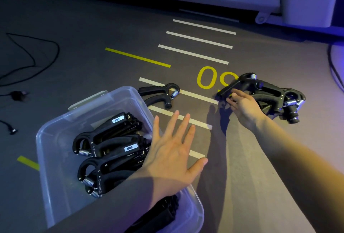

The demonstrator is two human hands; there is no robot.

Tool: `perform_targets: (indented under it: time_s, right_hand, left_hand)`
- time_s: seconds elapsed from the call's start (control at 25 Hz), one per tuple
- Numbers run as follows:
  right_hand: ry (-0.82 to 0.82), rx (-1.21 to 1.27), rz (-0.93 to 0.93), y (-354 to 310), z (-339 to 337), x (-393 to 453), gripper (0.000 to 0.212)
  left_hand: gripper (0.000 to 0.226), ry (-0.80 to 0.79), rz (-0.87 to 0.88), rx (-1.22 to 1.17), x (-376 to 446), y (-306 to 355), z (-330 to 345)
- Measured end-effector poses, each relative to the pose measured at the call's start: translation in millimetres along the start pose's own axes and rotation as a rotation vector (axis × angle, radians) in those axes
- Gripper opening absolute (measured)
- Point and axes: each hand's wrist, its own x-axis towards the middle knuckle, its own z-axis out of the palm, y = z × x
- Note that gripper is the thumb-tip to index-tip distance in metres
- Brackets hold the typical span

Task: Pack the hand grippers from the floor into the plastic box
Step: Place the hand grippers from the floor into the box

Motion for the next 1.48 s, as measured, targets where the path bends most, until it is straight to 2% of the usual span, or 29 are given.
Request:
perform_targets:
  time_s: [0.08,0.2,0.36,0.44,0.64,0.72,0.84,0.96,1.04,1.16,1.28,1.36,1.48]
  right_hand:
    - [-0.031,0.189,-0.003,-5,-3,-18,0.034]
    - [-0.115,0.138,-0.053,-6,-2,-59,0.031]
    - [-0.161,0.098,-0.281,-12,14,-109,0.028]
    - [-0.223,0.063,-0.432,-20,28,-136,0.031]
    - [-0.325,-0.365,-0.852,-29,91,-201,0.043]
    - [-0.429,-0.481,-0.947,-20,121,-214,0.050]
    - [-0.583,-0.663,-0.999,4,157,-214,0.062]
    - [-0.700,-0.880,-0.991,22,178,-204,0.070]
    - [-0.768,-0.977,-0.972,25,185,-198,0.066]
    - [-0.782,-1.083,-1.011,18,185,-189,0.055]
    - [-0.712,-1.410,-1.046,12,182,-181,0.065]
    - [-0.729,-1.640,-0.944,18,186,-180,0.064]
    - [-0.808,-1.637,-0.697,36,198,-189,0.062]
  left_hand:
    - [0.072,0.003,0.006,-0.006,0,0,0]
    - [0.076,-0.046,-0.031,-0.036,-5,1,-10]
    - [0.090,-0.075,-0.111,-0.161,-24,-9,-17]
    - [0.092,-0.040,-0.178,-0.200,-37,-23,-23]
    - [0.089,0.188,-0.448,-0.186,-75,-86,-37]
    - [0.091,0.266,-0.555,-0.207,-94,-111,-40]
    - [0.097,0.283,-0.618,-0.257,-119,-133,-36]
    - [0.098,0.178,-0.599,-0.281,-133,-140,-18]
    - [0.091,0.105,-0.611,-0.285,-135,-142,-11]
    - [0.079,0.041,-0.617,-0.156,-132,-141,-10]
    - [0.071,0.011,-0.584,-0.077,-129,-138,-13]
    - [0.066,-0.011,-0.565,-0.044,-129,-137,-15]
    - [0.066,-0.052,-0.576,0.015,-128,-135,-17]
